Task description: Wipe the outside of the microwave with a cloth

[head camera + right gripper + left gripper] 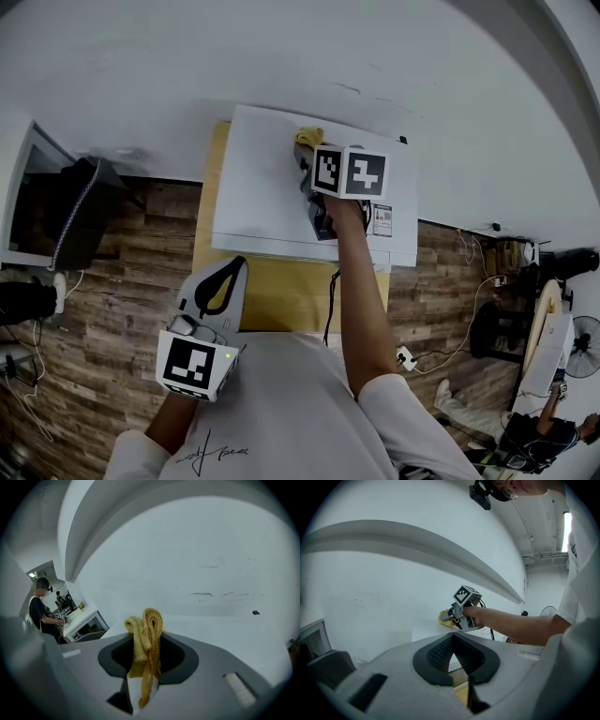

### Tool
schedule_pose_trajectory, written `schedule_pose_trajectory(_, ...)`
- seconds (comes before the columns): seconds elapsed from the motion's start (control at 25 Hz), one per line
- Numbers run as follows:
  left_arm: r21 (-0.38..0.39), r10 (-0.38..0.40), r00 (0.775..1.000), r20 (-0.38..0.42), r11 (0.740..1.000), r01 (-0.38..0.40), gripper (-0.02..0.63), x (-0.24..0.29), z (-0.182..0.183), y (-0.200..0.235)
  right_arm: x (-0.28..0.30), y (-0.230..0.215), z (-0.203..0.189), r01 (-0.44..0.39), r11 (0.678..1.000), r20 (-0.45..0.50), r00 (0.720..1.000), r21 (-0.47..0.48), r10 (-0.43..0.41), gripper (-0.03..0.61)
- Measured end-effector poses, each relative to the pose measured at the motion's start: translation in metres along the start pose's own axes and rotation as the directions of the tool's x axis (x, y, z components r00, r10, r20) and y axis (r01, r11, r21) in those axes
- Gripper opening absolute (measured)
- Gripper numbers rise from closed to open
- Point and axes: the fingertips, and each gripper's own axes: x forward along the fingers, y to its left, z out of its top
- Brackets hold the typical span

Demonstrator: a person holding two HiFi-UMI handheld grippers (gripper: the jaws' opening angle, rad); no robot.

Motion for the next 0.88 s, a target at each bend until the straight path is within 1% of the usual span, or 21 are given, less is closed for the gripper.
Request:
schedule_pose_trajectory(0.28, -0.007, 0.009, 1.000, -0.002, 1.000, -0.009, -0.009, -0.002, -0.001, 0.006, 0.009, 0.016, 0.002, -0.025, 1.000, 0.000, 1.000, -0.010, 0.025, 0.123)
schedule_pose_trajectory(0.88, -0.016, 0.056, 0.998, 0.001, 0.998, -0.056, -0.009, -0.007, 0.001, 0.022, 0.032, 0.065, 0.007, -0.120, 0.991, -0.012, 0.993, -0.056, 0.119, 0.123)
